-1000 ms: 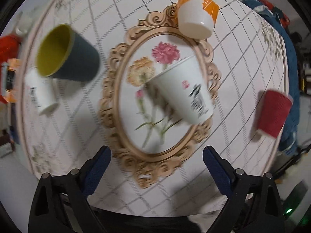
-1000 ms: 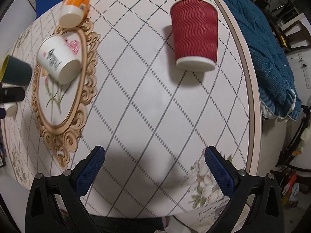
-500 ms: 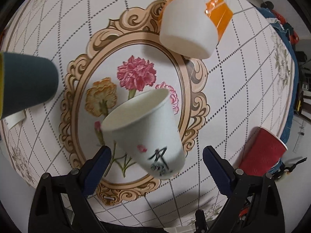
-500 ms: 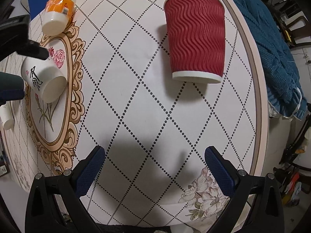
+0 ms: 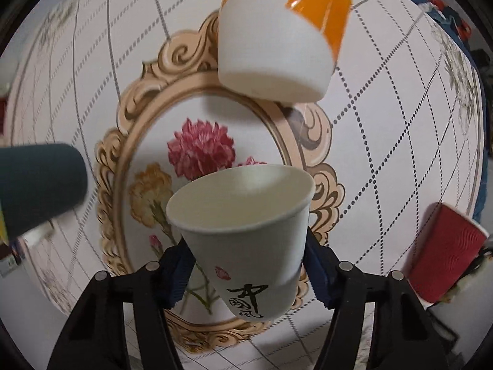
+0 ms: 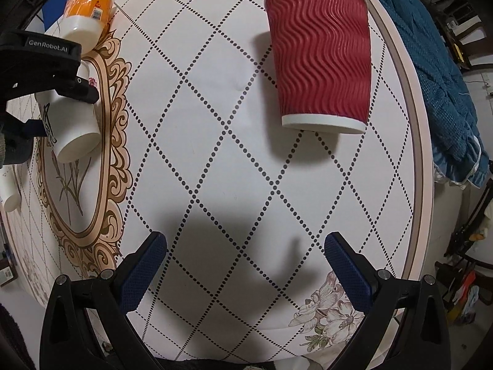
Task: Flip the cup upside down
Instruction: 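Move the left tool to the white calligraphy cup and grasp its rim, then lift the white cup upright with the left tool and set it down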
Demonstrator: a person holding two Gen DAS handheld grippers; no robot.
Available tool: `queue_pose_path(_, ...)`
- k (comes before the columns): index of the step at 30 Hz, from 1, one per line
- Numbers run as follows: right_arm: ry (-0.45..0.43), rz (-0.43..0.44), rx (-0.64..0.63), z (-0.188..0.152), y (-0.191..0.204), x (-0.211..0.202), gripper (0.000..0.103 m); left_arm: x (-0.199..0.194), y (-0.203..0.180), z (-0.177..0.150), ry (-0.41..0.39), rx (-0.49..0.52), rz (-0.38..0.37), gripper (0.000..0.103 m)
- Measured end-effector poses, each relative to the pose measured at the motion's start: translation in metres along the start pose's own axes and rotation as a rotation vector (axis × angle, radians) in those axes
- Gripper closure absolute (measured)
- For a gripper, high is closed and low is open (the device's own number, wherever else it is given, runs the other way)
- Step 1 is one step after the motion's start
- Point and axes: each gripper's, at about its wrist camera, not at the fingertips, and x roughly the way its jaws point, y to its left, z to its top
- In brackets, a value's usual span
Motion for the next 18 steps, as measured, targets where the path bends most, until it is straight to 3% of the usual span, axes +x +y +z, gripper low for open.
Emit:
queue_pose_path(9, -0.03, 0.004, 0.006, -0.006, 0.004, -0.014, 0.0, -0.043, 0.006, -0.016, -0.091, 0.112, 0.052, 0.042)
queue_pose_path(18, -0.087, 0.011, -0.001, -0.044, 0.024, -0.039, 0.0, -0.078, 0.043, -0.1, -0.155, 0.215, 0.069, 0.042)
